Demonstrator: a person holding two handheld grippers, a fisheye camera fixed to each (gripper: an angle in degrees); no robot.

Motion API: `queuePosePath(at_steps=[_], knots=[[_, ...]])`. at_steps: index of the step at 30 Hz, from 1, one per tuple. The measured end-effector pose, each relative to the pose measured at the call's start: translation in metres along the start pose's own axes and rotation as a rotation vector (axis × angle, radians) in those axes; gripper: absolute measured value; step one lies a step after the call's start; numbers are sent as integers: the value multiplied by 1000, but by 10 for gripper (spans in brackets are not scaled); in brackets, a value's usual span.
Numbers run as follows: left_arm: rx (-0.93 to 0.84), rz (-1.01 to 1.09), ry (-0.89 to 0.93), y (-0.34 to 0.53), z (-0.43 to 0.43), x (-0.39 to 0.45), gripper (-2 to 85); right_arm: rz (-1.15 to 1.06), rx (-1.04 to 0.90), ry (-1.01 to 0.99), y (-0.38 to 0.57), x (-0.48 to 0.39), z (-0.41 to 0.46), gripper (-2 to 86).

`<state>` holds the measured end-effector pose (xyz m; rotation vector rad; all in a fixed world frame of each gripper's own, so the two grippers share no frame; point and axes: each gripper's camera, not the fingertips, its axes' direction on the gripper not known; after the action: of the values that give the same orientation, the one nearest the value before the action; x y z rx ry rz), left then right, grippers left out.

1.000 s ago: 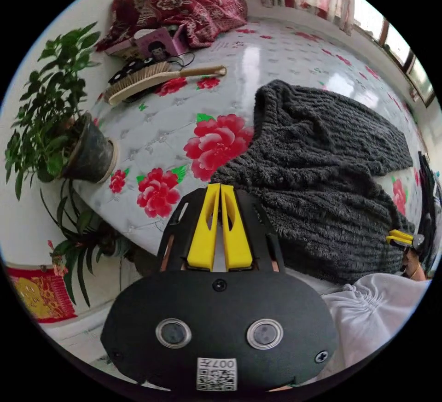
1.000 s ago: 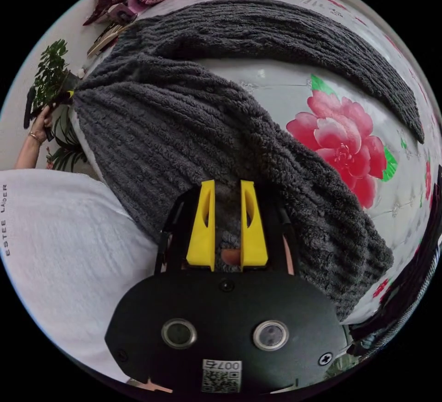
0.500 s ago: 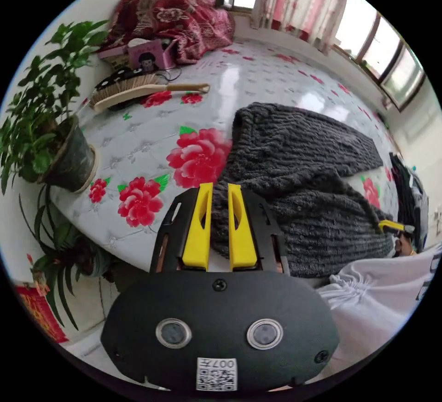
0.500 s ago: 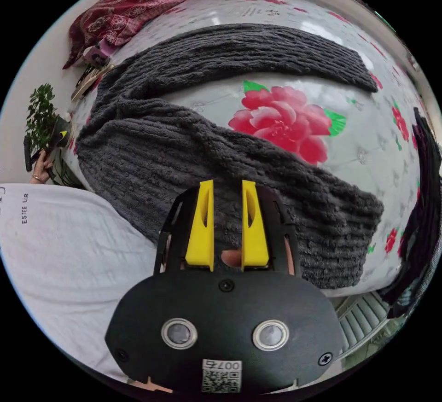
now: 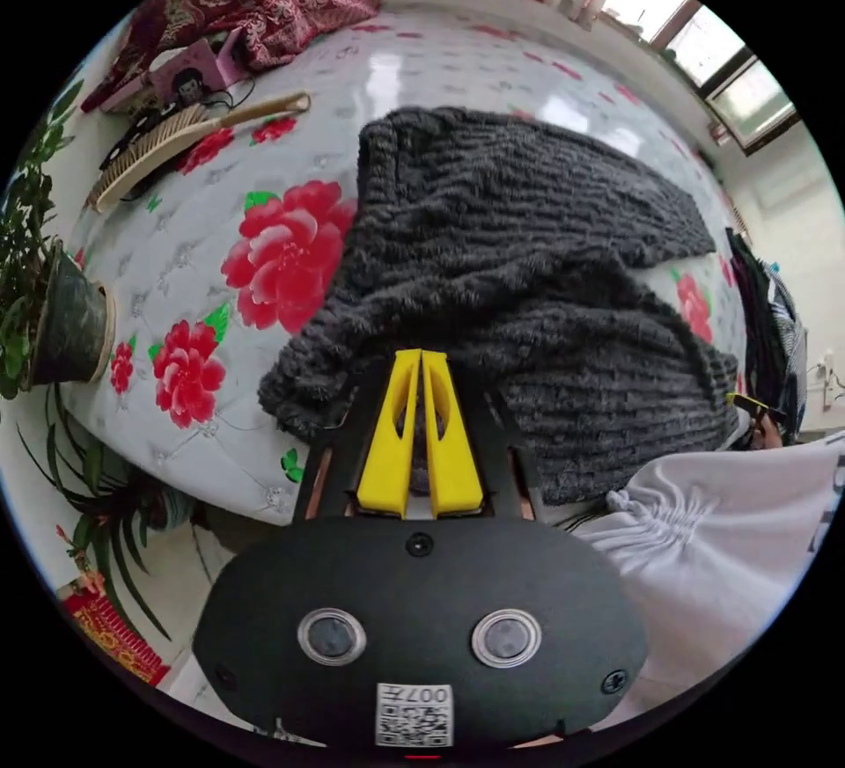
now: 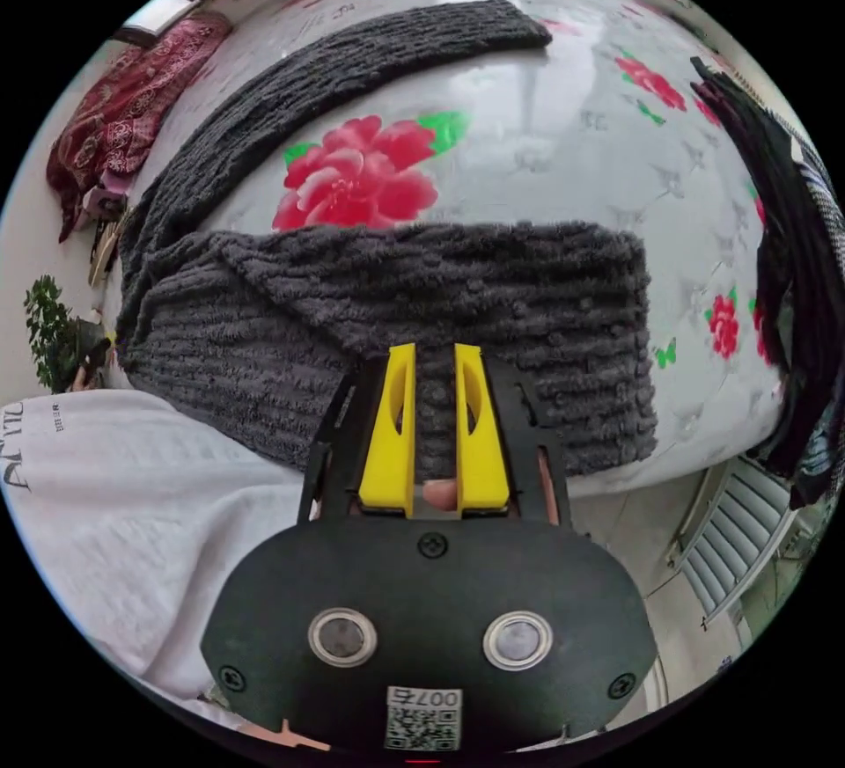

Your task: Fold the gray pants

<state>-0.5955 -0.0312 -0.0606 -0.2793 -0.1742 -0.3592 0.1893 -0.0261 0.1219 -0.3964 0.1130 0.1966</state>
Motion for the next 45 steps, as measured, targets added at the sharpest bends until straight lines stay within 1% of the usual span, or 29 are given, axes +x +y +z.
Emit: queuePosePath(at_steps=[3, 5, 6, 8, 10, 13, 15, 17, 19, 21, 22, 23, 25, 26, 27, 30, 32, 33, 35, 36, 37, 38, 39, 41, 42, 43, 44, 45], knots=[[36, 101, -53, -64, -10, 4, 43, -95, 94, 9, -69, -2, -27, 94], [31, 138, -56, -113, -5, 7, 57, -187, 131, 41, -139, -12, -42, 102], [11, 162, -55, -146, 3, 10, 63, -214, 135, 53, -158, -16, -44, 105], [-48, 220, -109, -195, 23, 19, 76, -325, 131, 90, -230, -38, -53, 114], [-141, 285, -190, -253, 56, 31, 80, -393, 134, 123, -279, -54, -56, 119], [-232, 307, -192, -309, 99, 40, 87, -492, 91, 173, -352, -78, -47, 125], [-295, 339, -207, -330, 127, 47, 99, -538, 44, 221, -389, -87, -33, 129], [-377, 399, -263, -341, 159, 55, 105, -574, -23, 258, -430, -94, -9, 134], [-490, 508, -312, -340, 197, 66, 95, -584, -68, 283, -455, -94, 8, 134], [-483, 573, -254, -341, 198, 72, 71, -587, -135, 313, -474, -91, 28, 132], [-495, 568, -215, -342, 199, 69, 57, -592, -196, 355, -484, -89, 43, 128], [-492, 558, -195, -341, 198, 67, 50, -626, -240, 334, -489, -88, 51, 122], [-451, 543, -141, -334, 193, 57, 18, -639, -244, 273, -494, -84, 48, 108], [-441, 527, -130, -332, 192, 55, 9, -628, -269, 192, -495, -82, 46, 96], [-423, 502, -117, -329, 191, 51, 2, -617, -289, 155, -495, -81, 47, 87], [-384, 471, -137, -318, 185, 49, -7, -602, -278, 173, -479, -82, 39, 41], [-376, 474, -177, -311, 176, 50, -8, -606, -156, 200, -451, -84, 9, 22], [-341, 463, -182, -307, 162, 48, -9, -597, -120, 193, -443, -82, -3, 19], [-260, 422, -156, -301, 128, 42, -9, -568, 37, 156, -402, -75, -56, 10], [-199, 399, -141, -294, 102, 39, -9, -566, 72, 155, -390, -74, -70, 9], [-132, 386, -126, -284, 73, 36, -10, -563, 149, 162, -362, -73, -99, 8], [-102, 382, -118, -277, 59, 35, -10, -554, 225, 166, -332, -72, -128, 7], [-42, 372, -107, -263, 28, 33, -10, -551, 262, 166, -316, -72, -143, 6], [54, 356, -85, -236, -20, 30, -10, -537, 392, 164, -245, -70, -197, 6], [119, 343, -67, -215, -52, 28, -10, -534, 426, 167, -226, -70, -209, 6], [182, 329, -48, -190, -83, 25, -10, -532, 483, 173, -187, -70, -230, 6], [211, 320, -38, -176, -98, 24, -10, -525, 526, 184, -147, -70, -248, 6], [266, 313, -20, -146, -126, 22, -10, -522, 546, 194, -126, -71, -255, 6]])
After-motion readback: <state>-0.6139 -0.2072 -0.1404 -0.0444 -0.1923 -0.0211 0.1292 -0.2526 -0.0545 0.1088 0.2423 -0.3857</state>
